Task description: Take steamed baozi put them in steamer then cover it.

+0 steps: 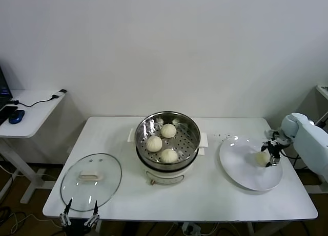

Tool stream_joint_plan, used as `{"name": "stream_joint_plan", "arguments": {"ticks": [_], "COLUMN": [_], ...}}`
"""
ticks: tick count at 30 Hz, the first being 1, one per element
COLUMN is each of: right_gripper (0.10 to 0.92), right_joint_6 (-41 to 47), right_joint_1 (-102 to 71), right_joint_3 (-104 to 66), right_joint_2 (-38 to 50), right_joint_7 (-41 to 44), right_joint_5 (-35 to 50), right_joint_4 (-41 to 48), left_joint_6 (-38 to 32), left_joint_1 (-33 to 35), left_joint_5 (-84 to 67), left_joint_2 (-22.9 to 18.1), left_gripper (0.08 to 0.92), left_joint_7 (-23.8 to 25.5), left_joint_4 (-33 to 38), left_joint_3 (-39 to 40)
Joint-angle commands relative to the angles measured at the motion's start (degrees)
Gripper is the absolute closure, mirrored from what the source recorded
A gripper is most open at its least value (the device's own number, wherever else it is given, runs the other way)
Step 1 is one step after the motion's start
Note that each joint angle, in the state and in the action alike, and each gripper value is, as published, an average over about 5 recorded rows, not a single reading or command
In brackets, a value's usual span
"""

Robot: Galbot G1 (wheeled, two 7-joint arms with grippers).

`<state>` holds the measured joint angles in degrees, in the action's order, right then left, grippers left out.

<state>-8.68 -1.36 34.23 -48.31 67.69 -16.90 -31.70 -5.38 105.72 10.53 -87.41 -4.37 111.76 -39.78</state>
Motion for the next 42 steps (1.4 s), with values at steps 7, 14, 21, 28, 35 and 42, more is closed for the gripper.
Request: {"name": "stream_joint_plan", "arguments": {"ticks": [7,14,21,28,35,42], "right_gripper": [0.408,0.423,0.419,0.423,0.423,0.425], "right_joint_6": [0.4,3.9,14.0,20.7,25.6,27.6], "right_joint_1": [1.3,6.5,26.6,43.2,51.8,54.5], "right_joint_3": [1.6,10.2,35.0,50.7,61.4,67.8], "right_joint_2": [-0.4,2.3,1.9,-5.6,-11.9,-16.9], "right_joint_7": [0.9,0.9,-0.9,-3.5,-8.0,-11.4], "right_joint_5": [1.7,12.5,35.8,53.0,67.9,72.8], "right_joint_4": [0.3,-6.2,-18.2,-24.9,-33.8,-38.1], "left_joint_6": [-0.2,-0.8,-2.0,-3.0,-3.3,-3.8], "left_joint_1": [0.0,0.6,1.4,1.5,0.9,0.9], "left_joint_5": [0.4,0.4,-0.3,-1.1,-1.2,-1.7], "left_joint_2": [-0.3,-0.4,0.0,0.6,0.9,1.6], "left_gripper": [0.177,0.177,0.177,0.177,0.177,0.177], "left_joint_7": [0.0,-0.1,0.1,0.4,0.4,0.5], "left_joint_4": [-0.3,-0.2,0.5,0.9,1.3,1.7], "left_joint_3": [0.3,0.6,0.9,1.5,2.6,3.2]}}
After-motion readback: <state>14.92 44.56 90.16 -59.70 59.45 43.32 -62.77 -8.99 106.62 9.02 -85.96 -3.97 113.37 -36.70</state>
